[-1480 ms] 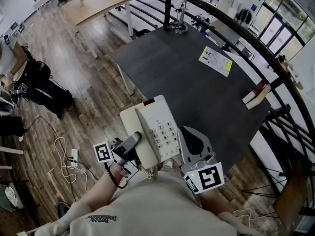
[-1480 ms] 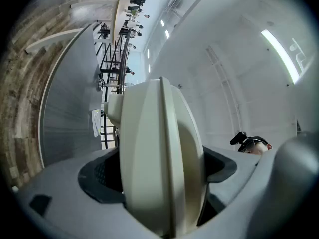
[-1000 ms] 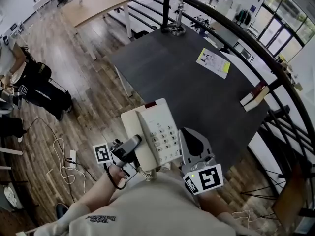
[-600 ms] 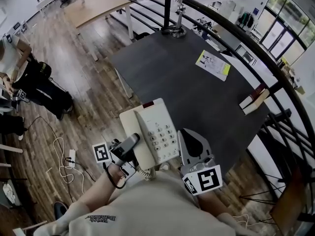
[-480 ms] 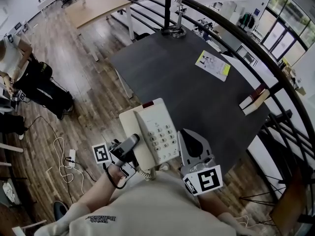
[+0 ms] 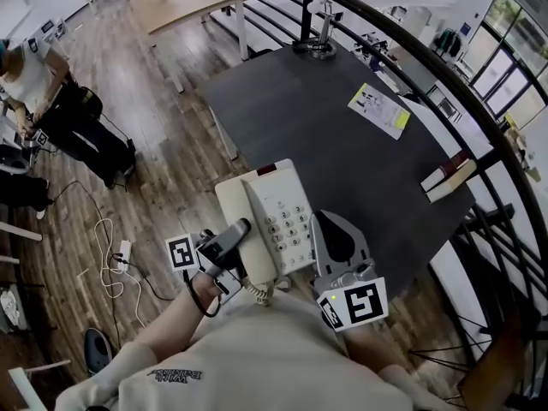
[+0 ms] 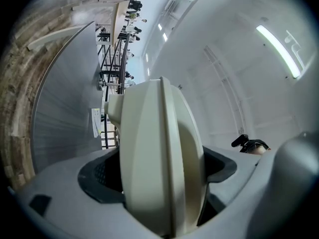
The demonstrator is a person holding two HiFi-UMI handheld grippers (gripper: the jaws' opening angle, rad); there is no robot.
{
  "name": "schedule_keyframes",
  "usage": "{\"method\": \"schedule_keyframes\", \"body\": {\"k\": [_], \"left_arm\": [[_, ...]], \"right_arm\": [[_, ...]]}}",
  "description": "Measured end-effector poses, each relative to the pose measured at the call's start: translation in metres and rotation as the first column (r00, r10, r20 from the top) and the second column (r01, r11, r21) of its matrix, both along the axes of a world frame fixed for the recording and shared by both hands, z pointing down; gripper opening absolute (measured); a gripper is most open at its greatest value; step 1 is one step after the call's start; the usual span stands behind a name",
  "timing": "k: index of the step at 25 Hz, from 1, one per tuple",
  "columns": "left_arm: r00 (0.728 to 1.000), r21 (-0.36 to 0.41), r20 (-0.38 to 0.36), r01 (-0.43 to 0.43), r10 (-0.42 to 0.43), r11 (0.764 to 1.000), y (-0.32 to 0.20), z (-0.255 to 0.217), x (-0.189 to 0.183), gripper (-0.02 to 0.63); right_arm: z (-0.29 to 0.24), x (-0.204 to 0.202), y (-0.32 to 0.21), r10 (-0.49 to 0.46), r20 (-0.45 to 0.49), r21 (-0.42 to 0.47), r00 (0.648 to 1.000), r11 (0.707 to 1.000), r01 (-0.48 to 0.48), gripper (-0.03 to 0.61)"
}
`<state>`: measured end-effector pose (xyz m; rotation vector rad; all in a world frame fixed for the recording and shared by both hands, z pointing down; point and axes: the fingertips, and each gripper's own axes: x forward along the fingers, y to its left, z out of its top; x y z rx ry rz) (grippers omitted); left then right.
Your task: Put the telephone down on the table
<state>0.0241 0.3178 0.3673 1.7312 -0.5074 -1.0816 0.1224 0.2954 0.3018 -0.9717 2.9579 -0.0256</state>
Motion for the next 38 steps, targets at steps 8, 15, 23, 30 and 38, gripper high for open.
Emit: {"method": "schedule_keyframes", "body": {"k": [8, 15, 23, 30, 38], "left_arm": [[1.000, 0.015, 0.007, 0.003, -0.003, 1.000, -0.034, 0.006, -0.005, 0.477], [0.999, 0.006, 0.009, -0.041, 0.041, 0.999, -0.089, 0.022, -0.023, 0.477], [0.993, -0.026, 0.033, -0.113, 0.113, 0.993, -0.172, 0.033, -0.053, 0.477], [0.986, -0.052, 0.032, -0.162, 0.164, 0.985, -0.252, 0.038, -0.090, 0.477], [0.968, -0.073, 0.016, -0.248, 0.250, 0.966, -0.341, 0.048, -0.135, 0.477]], "right_arm": [[0.002, -0.006, -0.027, -0.004, -0.007, 0.044, 1.000, 0.999, 0.004, 0.002], [0.016, -0.023, -0.075, 0.048, -0.031, 0.046, 0.998, 0.998, -0.046, 0.002], [0.026, -0.060, -0.159, 0.116, -0.062, 0.039, 0.991, 0.993, -0.114, 0.002], [0.027, -0.093, -0.238, 0.168, -0.073, 0.032, 0.983, 0.986, -0.166, 0.002], [0.031, -0.132, -0.326, 0.262, -0.096, 0.028, 0.960, 0.965, -0.261, 0.002]]}}
